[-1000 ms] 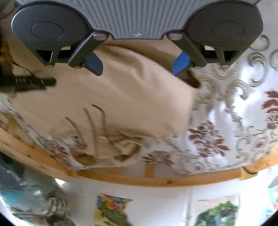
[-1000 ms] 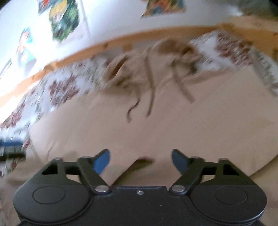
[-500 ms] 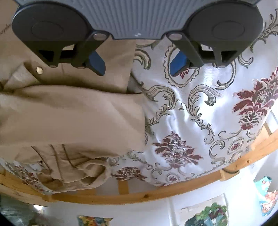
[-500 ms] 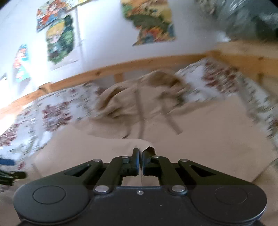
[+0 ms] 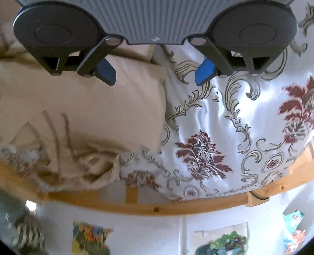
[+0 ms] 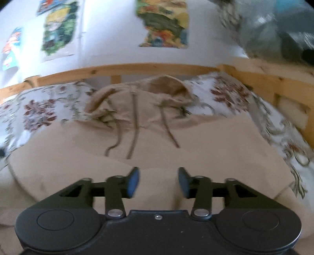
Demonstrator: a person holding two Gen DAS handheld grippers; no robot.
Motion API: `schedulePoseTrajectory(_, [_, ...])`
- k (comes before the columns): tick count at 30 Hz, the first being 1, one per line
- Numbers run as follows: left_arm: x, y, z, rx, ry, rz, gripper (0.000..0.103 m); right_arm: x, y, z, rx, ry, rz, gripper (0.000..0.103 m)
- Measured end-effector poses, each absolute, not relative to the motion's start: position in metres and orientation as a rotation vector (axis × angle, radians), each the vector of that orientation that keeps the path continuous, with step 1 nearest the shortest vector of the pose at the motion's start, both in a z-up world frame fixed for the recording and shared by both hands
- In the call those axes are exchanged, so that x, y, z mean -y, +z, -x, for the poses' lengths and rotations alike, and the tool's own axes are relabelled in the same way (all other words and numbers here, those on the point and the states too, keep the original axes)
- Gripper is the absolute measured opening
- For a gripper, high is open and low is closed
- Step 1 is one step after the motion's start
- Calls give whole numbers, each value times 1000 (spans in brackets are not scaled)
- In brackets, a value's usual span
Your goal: Fold large clothes
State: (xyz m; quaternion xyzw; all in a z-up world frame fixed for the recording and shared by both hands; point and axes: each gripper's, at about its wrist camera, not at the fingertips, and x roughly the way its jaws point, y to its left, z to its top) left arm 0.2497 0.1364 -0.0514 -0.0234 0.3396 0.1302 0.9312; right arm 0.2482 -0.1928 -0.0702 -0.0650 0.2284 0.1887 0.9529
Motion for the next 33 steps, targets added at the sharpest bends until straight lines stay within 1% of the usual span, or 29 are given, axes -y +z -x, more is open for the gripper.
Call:
schedulePoseTrajectory(1, [-134,-55,-257,-714,277,29,90,186,-71,-244,-464,408,167,68])
schedulePoseTrajectory(2, [-132,-60,-263,-731,275,12,90,180,-73,-241,-471,424,199,71])
schedulePoseTrajectory(6, [-129,-82,-276,-830,281,-51,89,164,-97,-243,-549,407,331,72])
schedulePoseTrajectory(8, [-131,-87,-275,-829,278,-36,89,163,-108,-244,-540,398,365,75])
schedulePoseTrajectory(9, [-133,-88,-274,-828,279,-21,89,162,-110,-245,-538,392,368,77])
schedulePoseTrajectory(11, [-137,-85,-272,-830,281,14,89,162,-107,-246,-535,386,363,77])
schedulePoseTrajectory(14, [-138,-74,-261,-809,277,24,90,163,-96,-238,-481,414,339,77])
schedulePoseTrajectory(15, [-138,-68,-258,-803,274,24,90,163,-93,-237,-478,435,326,80])
schedulePoseTrajectory(16, [-138,-62,-254,-798,268,25,91,161,-91,-236,-483,451,323,85])
schedulePoseTrajectory(17, [-137,-55,-251,-796,265,25,92,159,-91,-235,-493,462,328,87])
schedulePoseTrajectory(21, [-135,-14,-245,-784,238,35,93,161,-85,-234,-502,477,313,88])
schedulePoseTrajectory(23, [-136,14,-245,-779,239,49,97,167,-76,-233,-480,470,277,93])
schedulePoseTrajectory(24, [-137,30,-246,-781,241,56,97,171,-70,-232,-463,460,257,98])
schedulePoseTrajectory(25, [-138,48,-249,-785,245,57,99,175,-63,-232,-440,450,235,100])
schedulePoseTrajectory(27, [-137,83,-257,-785,253,25,102,184,-50,-228,-395,436,198,102])
schedulePoseTrajectory(30, [-135,125,-278,-740,261,-23,102,197,-34,-226,-330,396,151,102])
schedulePoseTrajectory(33, [-137,133,-305,-652,259,-24,102,210,-20,-230,-304,335,125,102])
